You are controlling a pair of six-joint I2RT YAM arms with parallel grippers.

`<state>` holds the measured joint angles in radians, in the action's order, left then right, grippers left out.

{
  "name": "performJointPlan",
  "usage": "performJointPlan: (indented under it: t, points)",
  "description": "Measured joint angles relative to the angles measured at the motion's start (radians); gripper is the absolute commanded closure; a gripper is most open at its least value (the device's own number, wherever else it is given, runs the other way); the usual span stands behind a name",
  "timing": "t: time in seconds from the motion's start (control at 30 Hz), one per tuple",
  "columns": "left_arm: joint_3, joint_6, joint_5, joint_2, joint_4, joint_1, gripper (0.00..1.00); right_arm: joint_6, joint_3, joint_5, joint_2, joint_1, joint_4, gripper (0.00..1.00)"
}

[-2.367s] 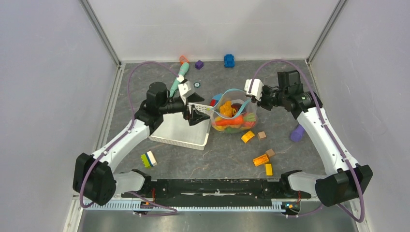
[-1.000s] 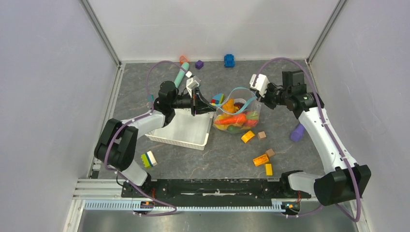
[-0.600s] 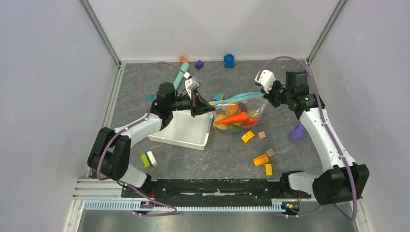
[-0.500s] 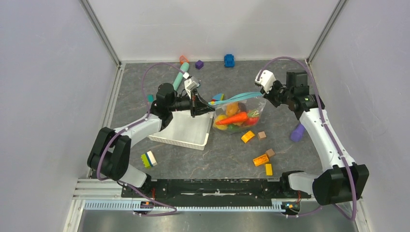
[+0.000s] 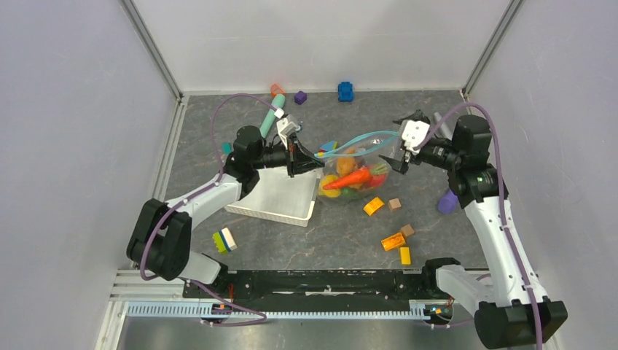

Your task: Place the food in the zip-top bag and seal the zipper

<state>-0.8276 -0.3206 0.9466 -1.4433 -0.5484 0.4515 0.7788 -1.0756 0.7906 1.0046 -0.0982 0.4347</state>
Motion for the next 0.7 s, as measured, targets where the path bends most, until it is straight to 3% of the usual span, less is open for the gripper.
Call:
performJointPlan:
  t: [0.13, 0.23, 0.47, 0.7]
  points:
    - [0.000, 0.011, -0.003, 0.013, 0.009, 0.009, 0.98, -0.119, 0.024, 0.158, -0.020, -0.047, -0.175, 0.02]
    - [-0.001, 0.039, -0.003, 0.024, 0.043, 0.013, 0.98, -0.166, 0.004, 0.192, 0.025, -0.129, -0.228, 0.02]
    - [-0.025, 0.151, -0.002, 0.061, 0.166, 0.023, 0.98, -0.040, -0.230, 0.151, 0.286, -0.351, -0.031, 0.17]
    - [-0.051, 0.247, -0.001, 0.081, 0.271, 0.035, 0.98, 0.104, -0.396, 0.073, 0.457, -0.459, 0.188, 0.34]
